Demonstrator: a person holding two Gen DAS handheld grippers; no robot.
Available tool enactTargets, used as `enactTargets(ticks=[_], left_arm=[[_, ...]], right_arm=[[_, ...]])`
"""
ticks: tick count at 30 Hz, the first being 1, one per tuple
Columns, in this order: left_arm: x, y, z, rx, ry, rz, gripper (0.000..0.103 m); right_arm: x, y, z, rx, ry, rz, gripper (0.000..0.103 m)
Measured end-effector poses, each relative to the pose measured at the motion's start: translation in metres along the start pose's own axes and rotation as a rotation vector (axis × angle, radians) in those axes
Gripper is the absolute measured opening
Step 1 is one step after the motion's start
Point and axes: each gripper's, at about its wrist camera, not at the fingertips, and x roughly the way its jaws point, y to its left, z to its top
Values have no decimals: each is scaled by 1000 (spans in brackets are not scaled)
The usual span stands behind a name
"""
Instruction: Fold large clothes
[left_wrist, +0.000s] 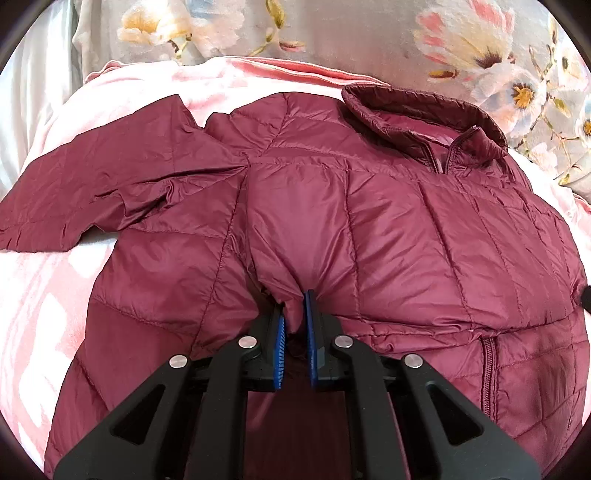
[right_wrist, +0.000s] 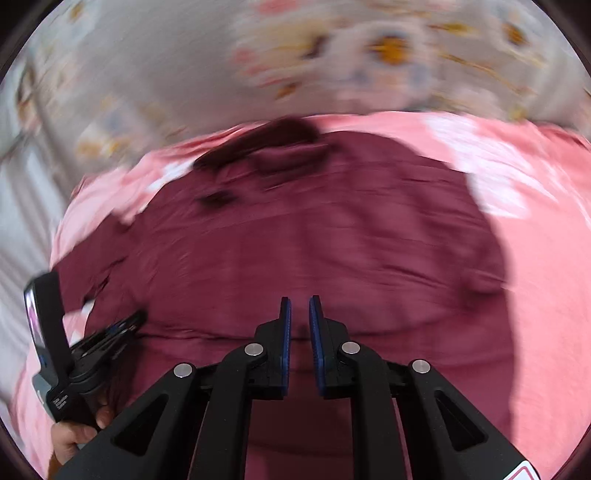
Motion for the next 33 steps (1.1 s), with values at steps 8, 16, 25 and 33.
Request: enactTargets(ticks=[8,16,25,33], left_arm=[[0,2,-1,-5,-6,-6,9],[0,4,-1,-15,-11,-18,9],[-46,63,9,-240,-81,-203,58],[-92,243,46,-523,-183,29,71]], right_arm=[[50,34,-12,-57,84,-23,9],[59,39,-25,-105,66,-73,7],[61,41,-27,-125,52,-91,7],[61,43,-27,-121,49,-87,7]])
